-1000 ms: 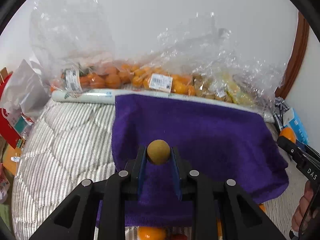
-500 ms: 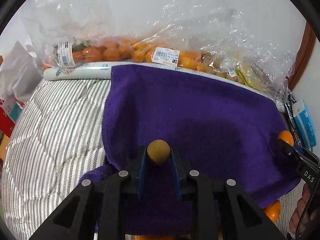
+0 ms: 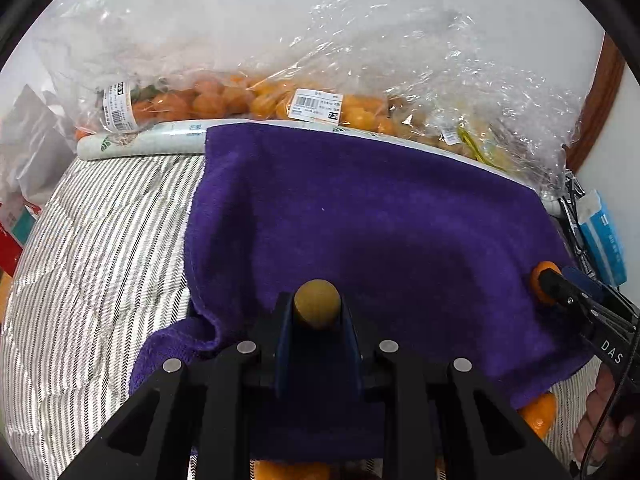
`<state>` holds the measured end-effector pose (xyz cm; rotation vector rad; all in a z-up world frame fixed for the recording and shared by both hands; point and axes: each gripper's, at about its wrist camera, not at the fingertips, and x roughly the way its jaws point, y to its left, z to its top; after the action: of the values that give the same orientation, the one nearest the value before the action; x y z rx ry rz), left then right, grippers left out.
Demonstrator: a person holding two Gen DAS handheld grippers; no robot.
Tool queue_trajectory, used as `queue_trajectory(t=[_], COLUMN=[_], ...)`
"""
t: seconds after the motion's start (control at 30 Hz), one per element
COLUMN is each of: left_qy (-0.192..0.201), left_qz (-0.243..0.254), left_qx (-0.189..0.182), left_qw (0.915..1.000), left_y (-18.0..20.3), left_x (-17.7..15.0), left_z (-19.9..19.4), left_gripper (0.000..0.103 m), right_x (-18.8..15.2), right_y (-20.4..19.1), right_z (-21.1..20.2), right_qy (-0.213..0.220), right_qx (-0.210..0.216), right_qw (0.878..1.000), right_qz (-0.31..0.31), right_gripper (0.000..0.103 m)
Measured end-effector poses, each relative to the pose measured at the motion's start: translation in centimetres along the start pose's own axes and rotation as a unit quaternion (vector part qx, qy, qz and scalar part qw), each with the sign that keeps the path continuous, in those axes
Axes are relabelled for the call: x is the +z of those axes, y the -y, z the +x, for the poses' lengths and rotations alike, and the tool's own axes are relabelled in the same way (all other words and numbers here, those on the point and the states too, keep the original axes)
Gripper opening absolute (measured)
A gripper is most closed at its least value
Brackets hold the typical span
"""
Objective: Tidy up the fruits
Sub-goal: 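Lower both fruits onto the purple towel and open both tools, then withdraw both tools from the towel back toward the remaining fruits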
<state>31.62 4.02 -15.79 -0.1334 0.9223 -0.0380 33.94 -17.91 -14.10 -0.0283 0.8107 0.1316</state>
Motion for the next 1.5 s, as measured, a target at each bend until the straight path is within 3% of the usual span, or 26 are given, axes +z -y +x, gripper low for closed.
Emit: queue_trajectory(t=[0.07, 0.13, 0.2, 0.4, 0.73, 0.87, 0.93, 1.0, 1.33, 1.5], left_qy=[0.003, 0.015, 0.023, 0.035, 0.039, 0.046, 0.056, 0.063, 0.072, 0.083], left_qz=[0.004, 0.009, 0.014, 0.027, 0.033, 0.025, 0.035, 0.043, 0.023, 0.039], left_qx=[-0.001, -0.001, -0.003, -0.007, -0.018, -0.03, -0.018, 0.0, -0.019, -0.01], left_qw=[1.0, 0.9998, 0.9996, 0.999, 0.9985, 0.9982, 0.9977, 0.9971, 0.9969, 0.9957], left_y=[0.2, 0.3, 0.5, 1.2, 1.7, 1.4, 1.3, 1.2, -1.2, -1.4], left_x=[0.0, 0.0, -0.1, -0.2, -0.1, -0.7, -1.2, -1.7, -4.0, -5.4], left_z=[-0.3, -0.8, -1.3, -2.3, -4.4, -6.3, -7.4, -8.4, -12.6, -14.0], left_gripper=[0.026, 0.038, 0.043, 0.047, 0.047, 0.047, 0.047, 0.047, 0.047, 0.046], right_x=[0.0, 0.1, 0.1, 0.0, 0.6, 1.3, 1.1, 0.7, -3.1, -5.2], right_y=[-0.3, -0.6, -0.7, -0.6, 0.0, -1.0, -1.7, -2.3, -5.1, -5.8], right_z=[-0.3, -0.6, -1.0, -1.8, -4.3, -5.9, -7.1, -8.3, -11.5, -12.9], right_qy=[0.004, 0.01, 0.019, 0.029, 0.062, 0.056, 0.065, 0.071, 0.043, 0.057], right_qx=[-0.001, -0.002, -0.004, -0.003, -0.003, 0.005, 0.001, 0.005, 0.013, 0.003], right_qw=[1.0, 1.0, 1.0, 1.0, 0.998, 0.998, 0.998, 0.997, 0.998, 0.998], right_qz=[-0.004, -0.009, -0.01, -0.008, 0.022, 0.008, -0.003, -0.01, -0.033, -0.027], right_gripper=[0.059, 0.059, 0.06, 0.06, 0.06, 0.06, 0.06, 0.06, 0.055, 0.055])
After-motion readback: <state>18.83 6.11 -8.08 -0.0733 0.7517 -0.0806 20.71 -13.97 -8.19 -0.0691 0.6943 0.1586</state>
